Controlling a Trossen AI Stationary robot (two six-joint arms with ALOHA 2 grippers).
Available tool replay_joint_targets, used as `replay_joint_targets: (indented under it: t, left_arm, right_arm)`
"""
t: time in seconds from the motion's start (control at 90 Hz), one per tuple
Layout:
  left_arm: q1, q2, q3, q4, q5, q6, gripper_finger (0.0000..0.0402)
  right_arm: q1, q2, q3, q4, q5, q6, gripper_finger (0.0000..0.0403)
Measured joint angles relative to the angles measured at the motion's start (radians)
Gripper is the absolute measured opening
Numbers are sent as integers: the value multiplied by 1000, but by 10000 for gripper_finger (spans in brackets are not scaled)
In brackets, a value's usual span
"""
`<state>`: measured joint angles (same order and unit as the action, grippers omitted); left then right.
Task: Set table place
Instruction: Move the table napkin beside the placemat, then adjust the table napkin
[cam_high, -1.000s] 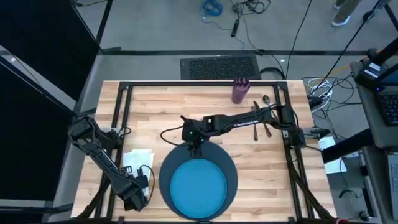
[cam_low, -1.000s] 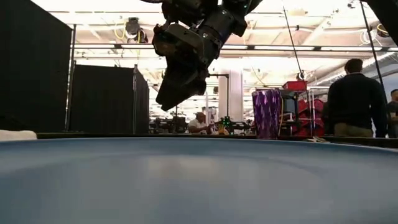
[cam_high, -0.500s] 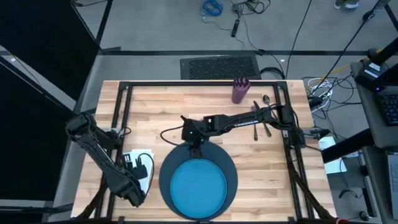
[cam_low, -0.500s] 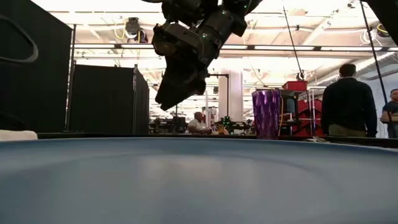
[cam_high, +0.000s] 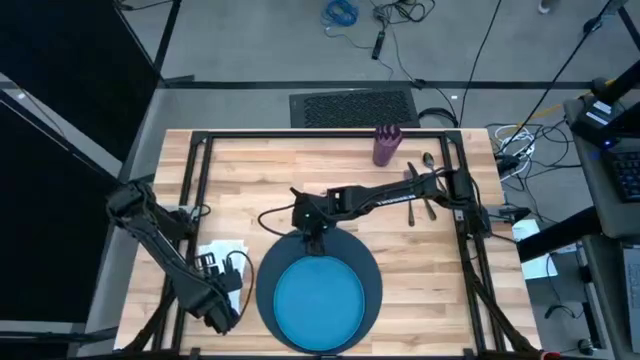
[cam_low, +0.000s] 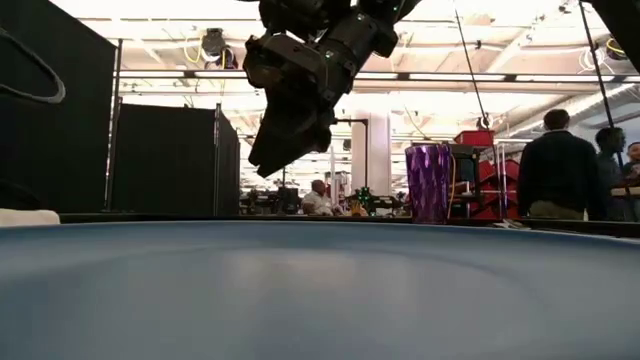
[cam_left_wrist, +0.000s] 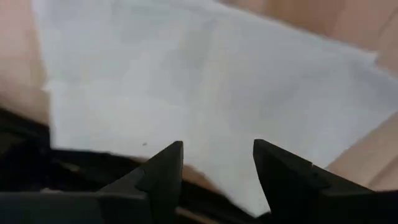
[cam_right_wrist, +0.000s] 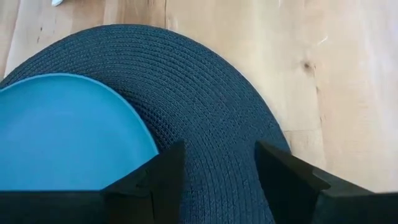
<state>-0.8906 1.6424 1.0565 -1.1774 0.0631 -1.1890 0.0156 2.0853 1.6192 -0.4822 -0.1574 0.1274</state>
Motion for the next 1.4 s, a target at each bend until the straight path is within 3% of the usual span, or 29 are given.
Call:
replay_joint_targets:
  t: [0.422,0.689,0.922,1.089,1.267,1.4]
  left_arm:
    - [25,50,-109,354,0,69,183]
    - [27,50,-97,354,-110,45,183]
    - [15,44,-5,204,-258,51,182]
    - [-12,43,69,71,-305,59,182]
    - [-78,27,90,-191,-445,-111,182]
    - [-135,-29,88,-311,-654,-302,182]
  right_arm:
    - [20,0,0,30,0,14,183]
    - [20,0,0,116,0,11,183]
    - [5,0,0,235,-1,16,183]
    - [-14,14,0,276,0,34,183]
    - [-33,98,4,453,-102,99,183]
    - [-38,173,58,466,-112,112,183]
